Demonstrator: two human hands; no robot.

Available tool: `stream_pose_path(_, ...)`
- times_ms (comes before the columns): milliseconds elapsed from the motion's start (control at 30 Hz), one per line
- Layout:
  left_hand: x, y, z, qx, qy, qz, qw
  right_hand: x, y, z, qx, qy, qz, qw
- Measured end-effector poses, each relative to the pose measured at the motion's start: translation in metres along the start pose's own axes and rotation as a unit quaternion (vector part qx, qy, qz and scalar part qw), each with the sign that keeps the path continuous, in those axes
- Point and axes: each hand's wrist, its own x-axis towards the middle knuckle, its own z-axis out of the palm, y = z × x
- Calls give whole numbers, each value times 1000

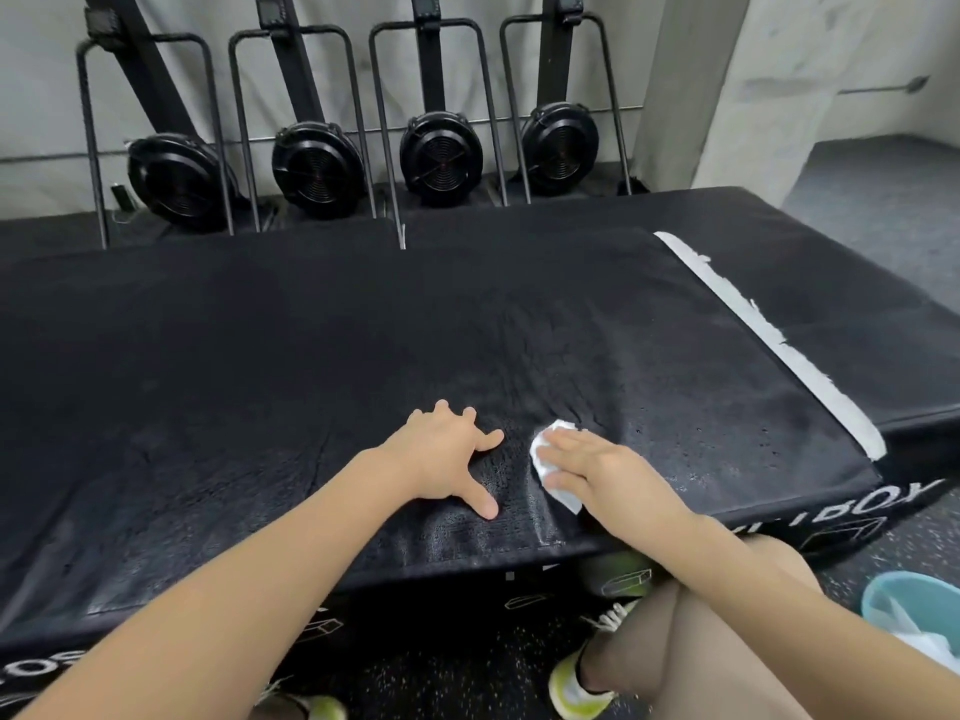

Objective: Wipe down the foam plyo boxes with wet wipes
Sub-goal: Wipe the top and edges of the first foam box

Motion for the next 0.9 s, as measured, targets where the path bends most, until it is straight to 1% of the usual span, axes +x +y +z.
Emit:
stream_pose_path(33,0,0,1,10,2,0,1000,1,-1,1,-16,8,4,1000)
stream_pose_path(100,-1,-2,7,21,8,4,1000,-6,-10,3,-71,35,-19,997)
stream_pose_path(200,-3,-2,15,17,15,9,1000,-27,-30,6,-148,48,-99,983)
stream_pose_path(267,-2,-3,15,18,18,9,1000,-26,-30,14,-194,46,-127,972)
stream_pose_path(333,0,-5,14,12,17,8,1000,-7,-14,21,-202,66,-112,971)
stream_pose_path(400,0,-6,14,5,11,9,1000,21,-2,18,-197,83,-39,976)
stream_pose_path(433,1,-6,13,4,8,9,1000,35,4,16,-176,81,-8,981)
stream_pose_path(533,1,-7,14,3,9,13,1000,58,19,8,-168,72,45,982)
stream_pose_path(567,1,-7,14,3,9,14,1000,58,20,7,-178,72,39,981)
stream_pose_path(633,1,-7,16,3,8,14,1000,50,18,11,-180,67,-19,981)
stream_pose_path(733,2,-8,16,10,10,14,1000,36,8,21,-110,31,-57,992)
stream_pose_path(800,4,-8,15,12,7,17,1000,42,9,26,-102,24,-75,992)
stream_pose_path(833,4,-8,14,12,5,18,1000,50,11,26,-114,21,-77,990)
stream_pose_path(900,3,-9,11,9,-3,18,1000,74,22,23,-163,39,-85,982)
